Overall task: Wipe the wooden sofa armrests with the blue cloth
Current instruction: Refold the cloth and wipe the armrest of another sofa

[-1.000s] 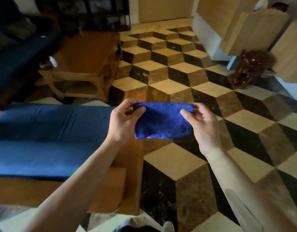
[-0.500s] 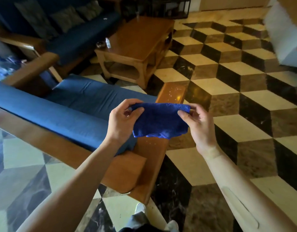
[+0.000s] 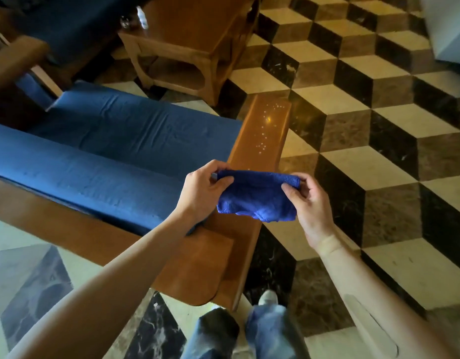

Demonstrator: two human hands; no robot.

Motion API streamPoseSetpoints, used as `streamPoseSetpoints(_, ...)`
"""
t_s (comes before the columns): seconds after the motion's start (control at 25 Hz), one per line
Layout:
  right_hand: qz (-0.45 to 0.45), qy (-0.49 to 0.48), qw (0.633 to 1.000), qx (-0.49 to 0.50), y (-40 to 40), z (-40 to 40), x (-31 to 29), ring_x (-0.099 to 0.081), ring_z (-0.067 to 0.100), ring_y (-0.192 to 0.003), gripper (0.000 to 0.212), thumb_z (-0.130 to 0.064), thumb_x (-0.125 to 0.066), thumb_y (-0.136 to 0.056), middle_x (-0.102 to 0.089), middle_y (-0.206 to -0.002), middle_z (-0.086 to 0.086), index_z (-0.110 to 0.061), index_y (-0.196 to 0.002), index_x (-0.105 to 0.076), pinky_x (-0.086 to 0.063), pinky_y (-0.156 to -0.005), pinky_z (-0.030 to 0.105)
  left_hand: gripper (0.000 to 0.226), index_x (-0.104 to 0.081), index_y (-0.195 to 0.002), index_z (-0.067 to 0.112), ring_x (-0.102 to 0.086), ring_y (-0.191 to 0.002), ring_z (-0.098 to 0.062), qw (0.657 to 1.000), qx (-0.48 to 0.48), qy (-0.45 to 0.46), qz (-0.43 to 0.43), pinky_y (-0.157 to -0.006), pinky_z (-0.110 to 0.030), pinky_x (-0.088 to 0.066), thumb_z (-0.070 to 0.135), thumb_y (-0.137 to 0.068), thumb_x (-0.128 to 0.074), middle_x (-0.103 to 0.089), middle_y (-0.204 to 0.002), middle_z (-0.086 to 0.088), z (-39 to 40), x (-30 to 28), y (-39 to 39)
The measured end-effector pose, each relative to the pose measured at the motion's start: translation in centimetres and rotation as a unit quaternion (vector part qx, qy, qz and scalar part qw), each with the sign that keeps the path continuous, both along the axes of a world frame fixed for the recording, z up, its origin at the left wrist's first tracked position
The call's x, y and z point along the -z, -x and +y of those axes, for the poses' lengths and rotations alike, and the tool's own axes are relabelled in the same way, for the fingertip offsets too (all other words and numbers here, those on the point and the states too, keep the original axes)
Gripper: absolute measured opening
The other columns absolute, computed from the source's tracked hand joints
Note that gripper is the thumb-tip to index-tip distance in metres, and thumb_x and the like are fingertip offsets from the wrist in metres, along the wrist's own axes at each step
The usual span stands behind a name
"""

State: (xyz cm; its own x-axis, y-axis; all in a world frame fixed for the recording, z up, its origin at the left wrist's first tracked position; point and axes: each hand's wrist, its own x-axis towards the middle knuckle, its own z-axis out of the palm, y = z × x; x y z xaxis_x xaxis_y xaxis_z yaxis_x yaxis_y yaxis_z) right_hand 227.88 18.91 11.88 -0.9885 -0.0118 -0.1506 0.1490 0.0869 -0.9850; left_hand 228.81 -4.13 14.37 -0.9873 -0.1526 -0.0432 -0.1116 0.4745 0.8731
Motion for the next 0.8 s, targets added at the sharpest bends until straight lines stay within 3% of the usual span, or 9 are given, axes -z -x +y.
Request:
streamPoseSetpoints(0.12, -0.068, 0.01, 0.998, 0.016, 0.4, -0.1, 6.1, -0.068, 0.025, -0.103, 0.015, -0.016, -0.07, -0.091, -0.072, -0.104, 0.007, -0.022, -0.103, -0.064, -0.054, -0.093, 0.04, 0.017, -0.067, -0.094, 0.037, -0.063, -0.079, -0.011, 0.997, 0.008, 0.064, -0.047, -0.076, -0.03, -0.052, 0.021, -0.087, -0.068, -0.068, -0.08, 0.012, 0.1, 5.3, 1.3)
streamPoseSetpoints(0.24, -0.116, 0.001, 0.993, 0.032, 0.0, -0.7, 12.3, -0.067, 0.027, -0.089, 0.013, -0.021, -0.072, -0.087, -0.07, -0.094, 0.018, -0.018, -0.098, -0.065, -0.052, -0.084, 0.045, 0.015, -0.065, -0.098, 0.035, -0.063, -0.088, -0.019, 0.981, 0.026, 0.151, -0.116, -0.079, -0.036, -0.053, 0.025, -0.087, -0.065, -0.068, -0.091, 0.009, 0.1, 9.6, 2.5)
streamPoseSetpoints(0.32, -0.152, -0.009, 0.988, 0.028, -0.4, -1.5, 16.1, -0.067, 0.02, -0.085, 0.008, -0.019, -0.07, -0.088, -0.071, -0.088, 0.011, -0.021, -0.093, -0.064, -0.053, -0.08, 0.044, 0.014, -0.064, -0.102, 0.032, -0.059, -0.087, -0.023, 0.942, 0.078, 0.253, -0.207, -0.07, -0.034, -0.048, 0.026, -0.09, -0.059, -0.065, -0.097, 0.005, 0.5, 11.7, 4.4)
streamPoseSetpoints(0.44, -0.205, -0.059, 0.976, 0.038, 0.2, -2.5, 19.9, -0.069, 0.027, -0.09, 0.01, -0.017, -0.067, -0.09, -0.072, -0.092, 0.008, -0.026, -0.09, -0.062, -0.056, -0.082, 0.051, 0.017, -0.062, -0.099, 0.02, -0.051, -0.068, -0.021, 0.856, 0.181, 0.386, -0.292, -0.055, -0.029, -0.035, 0.011, -0.088, -0.053, -0.057, -0.085, 0.0, 2.4, 14.0, 7.9)
streamPoseSetpoints(0.52, -0.207, -0.092, 0.973, 0.044, 2.0, -3.1, 21.4, -0.069, 0.028, -0.089, 0.008, -0.017, -0.065, -0.092, -0.07, -0.09, 0.006, -0.022, -0.091, -0.059, -0.056, -0.079, 0.049, 0.017, -0.061, -0.099, 0.017, -0.053, -0.069, -0.021, 0.823, 0.193, 0.43, -0.318, -0.057, -0.032, -0.036, 0.006, -0.088, -0.054, -0.059, -0.087, -0.002, 3.6, 15.9, 9.8)
streamPoseSetpoints(0.6, -0.189, -0.136, 0.972, 0.029, 4.0, -3.7, 22.1, -0.067, 0.023, -0.087, 0.006, -0.018, -0.061, -0.094, -0.066, -0.087, -0.003, -0.021, -0.095, -0.056, -0.053, -0.072, 0.04, 0.024, -0.06, -0.114, 0.017, -0.059, -0.09, -0.026, 0.82, 0.149, 0.462, -0.302, -0.063, -0.035, -0.039, 0.009, -0.091, -0.058, -0.06, -0.106, -0.005, 4.1, 18.4, 10.4)
streamPoseSetpoints(0.68, -0.15, -0.186, 0.971, -0.008, 5.3, -3.8, 22.6, -0.062, 0.014, -0.083, 0.008, -0.02, -0.061, -0.095, -0.061, -0.086, -0.011, -0.024, -0.097, -0.055, -0.046, -0.068, 0.028, 0.04, -0.05, -0.13, 0.02, -0.051, -0.115, -0.031, 0.832, 0.126, 0.495, -0.217, -0.076, -0.04, -0.046, 0.022, -0.092, -0.06, -0.046, -0.134, -0.01, 4.9, 21.1, 9.5)
streamPoseSetpoints(0.72, -0.13, -0.203, 0.97, -0.023, 5.5, -3.6, 22.9, -0.06, 0.011, -0.082, 0.009, -0.022, -0.063, -0.094, -0.061, -0.088, -0.011, -0.025, -0.098, -0.055, -0.044, -0.068, 0.026, 0.048, -0.041, -0.139, 0.023, -0.043, -0.126, -0.036, 0.839, 0.146, 0.494, -0.176, -0.088, -0.047, -0.046, 0.031, -0.094, -0.056, -0.035, -0.147, -0.013, 5.6, 22.1, 8.3)
streamPoseSetpoints(0.8, -0.121, -0.202, 0.972, -0.014, 5.9, -2.7, 23.8, -0.06, 0.009, -0.086, 0.015, -0.025, -0.067, -0.089, -0.063, -0.097, -0.007, -0.025, -0.101, -0.059, -0.048, -0.073, 0.025, 0.067, -0.01, -0.153, 0.033, -0.012, -0.145, -0.045, 0.844, 0.236, 0.447, -0.181, -0.107, -0.068, -0.027, 0.055, -0.097, -0.039, 0.0, -0.163, -0.012, 7.2, 23.7, 5.8)
